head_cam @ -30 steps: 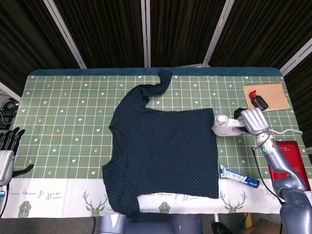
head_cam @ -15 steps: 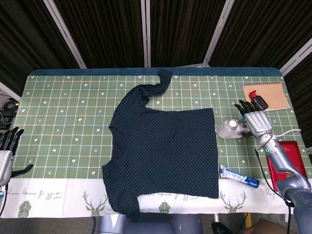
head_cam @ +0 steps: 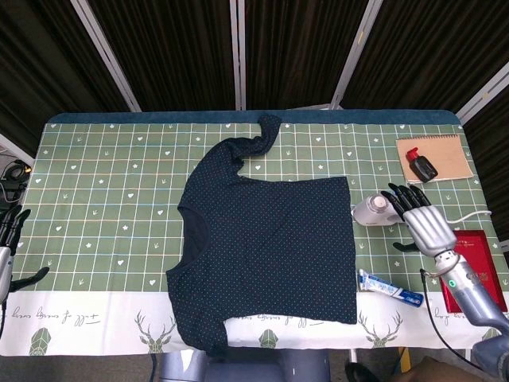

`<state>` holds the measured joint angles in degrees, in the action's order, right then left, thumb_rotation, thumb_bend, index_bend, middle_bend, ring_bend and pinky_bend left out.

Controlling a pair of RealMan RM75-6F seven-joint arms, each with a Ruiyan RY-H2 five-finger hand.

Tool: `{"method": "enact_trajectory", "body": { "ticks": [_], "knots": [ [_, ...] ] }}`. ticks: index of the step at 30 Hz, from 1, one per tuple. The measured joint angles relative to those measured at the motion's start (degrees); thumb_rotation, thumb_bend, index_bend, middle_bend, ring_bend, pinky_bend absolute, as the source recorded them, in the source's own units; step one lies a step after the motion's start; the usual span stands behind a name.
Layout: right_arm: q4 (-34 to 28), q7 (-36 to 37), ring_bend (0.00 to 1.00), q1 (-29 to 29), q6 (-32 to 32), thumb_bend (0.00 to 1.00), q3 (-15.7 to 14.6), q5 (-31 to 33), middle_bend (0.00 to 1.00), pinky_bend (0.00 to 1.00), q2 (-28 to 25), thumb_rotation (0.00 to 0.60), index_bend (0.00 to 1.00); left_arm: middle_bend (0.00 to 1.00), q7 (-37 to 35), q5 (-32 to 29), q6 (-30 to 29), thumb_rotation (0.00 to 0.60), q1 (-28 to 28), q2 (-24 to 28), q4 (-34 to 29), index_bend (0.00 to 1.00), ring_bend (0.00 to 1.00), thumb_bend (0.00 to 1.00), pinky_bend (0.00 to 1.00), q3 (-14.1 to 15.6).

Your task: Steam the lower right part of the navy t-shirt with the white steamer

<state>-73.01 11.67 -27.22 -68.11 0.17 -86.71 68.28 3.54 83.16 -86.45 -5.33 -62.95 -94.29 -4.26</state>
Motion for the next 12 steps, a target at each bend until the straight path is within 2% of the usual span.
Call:
{"method": "enact_trajectory", "body": {
  "ticks": [3,6,12],
  "knots": [
    [-8.95,-5.7,0.0,3.23,-3.8,0.0,-0.24,0.54,0.0,0.0,-3.89,0.6,0.0,0.0,-0.44,0.7,-0.66,0.6,0.29,0.11,0.03,0.0,0.0,0.0,0.0,0.18],
    [-15.11,-11.7,0.0,6.45,-7.43,0.0,-0.46,1.33,0.0,0.0,-6.28,0.6,0.0,0.0,-0.88,1.29,-1.12,0.6,0.48,0.11,0.33,0.0,0.0,0.0,0.0,0.3],
    [-22.63,-20.19,0.0,12.3,-14.03,0.0,-0.62,2.8,0.0,0.0,-7.29,0.6,0.0,0.0,-2.23,2.49,-1.85,0.6,0.7,0.01,0.95,0.0,0.0,0.0,0.0,0.53]
  ]
}}
